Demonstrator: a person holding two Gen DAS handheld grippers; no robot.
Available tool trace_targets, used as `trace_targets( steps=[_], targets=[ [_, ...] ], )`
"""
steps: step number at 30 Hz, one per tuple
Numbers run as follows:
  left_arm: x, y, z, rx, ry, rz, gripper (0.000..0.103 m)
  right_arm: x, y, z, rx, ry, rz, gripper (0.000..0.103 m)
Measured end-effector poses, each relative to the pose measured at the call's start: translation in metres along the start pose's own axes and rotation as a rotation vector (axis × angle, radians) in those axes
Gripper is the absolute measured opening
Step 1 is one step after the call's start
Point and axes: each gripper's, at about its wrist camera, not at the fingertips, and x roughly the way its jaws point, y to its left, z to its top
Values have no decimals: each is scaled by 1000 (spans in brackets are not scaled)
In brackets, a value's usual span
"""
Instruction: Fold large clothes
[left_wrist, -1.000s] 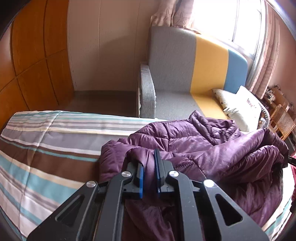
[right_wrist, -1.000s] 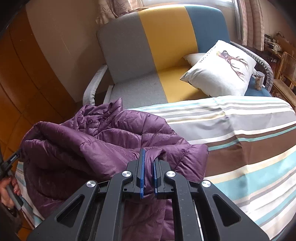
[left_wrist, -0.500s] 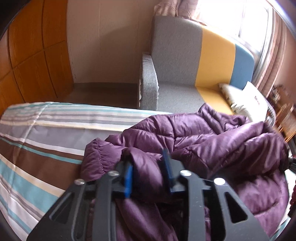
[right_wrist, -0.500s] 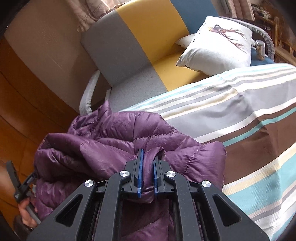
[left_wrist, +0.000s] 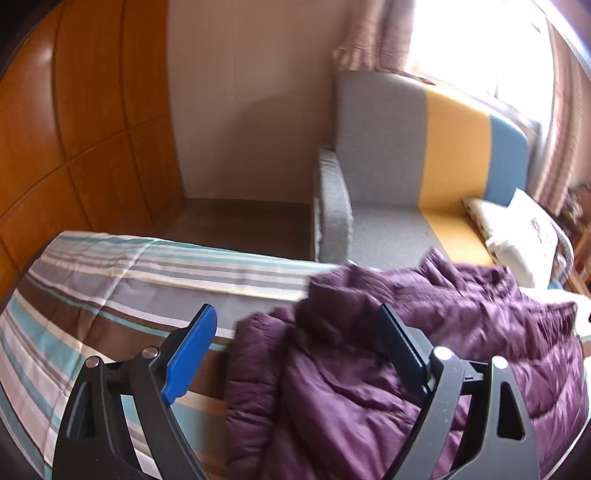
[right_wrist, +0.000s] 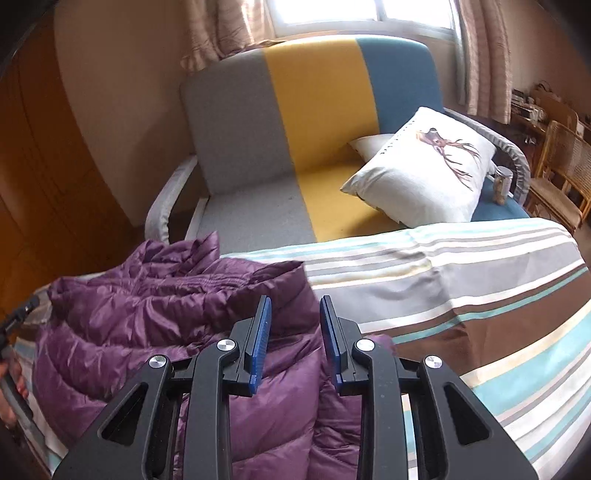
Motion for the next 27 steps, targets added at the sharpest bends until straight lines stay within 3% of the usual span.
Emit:
trace_targets(
  steps=[4,9,11,12,13,15,22,27],
  targets=[
    [0,-36,-7,129,30,-28,84,18,28,-9,-85,84,22,27],
    [18,-73,-6,260,105,-51,84,57,52,-13,-137,205,-17,27],
    [33,-84,-11,285,157,-63,63,70,55,-18,-147,230,-41,27],
    [40,-87,-16,293,187,-74,36,73,54,-21,-143,227,-45,19],
    [44,-90,-19,293,199,-83,24,74,54,-23,-144,223,-45,6],
    [41,-96,-22,309,185,-77,7,72,55,-24,-169,206,-48,1],
    [17,-91,13,238,66,-69,4,42,53,6,-156,34,-71,1],
    [45,-102,16,291,98,-18,5,71,51,12,-141,45,-94,1]
  ],
)
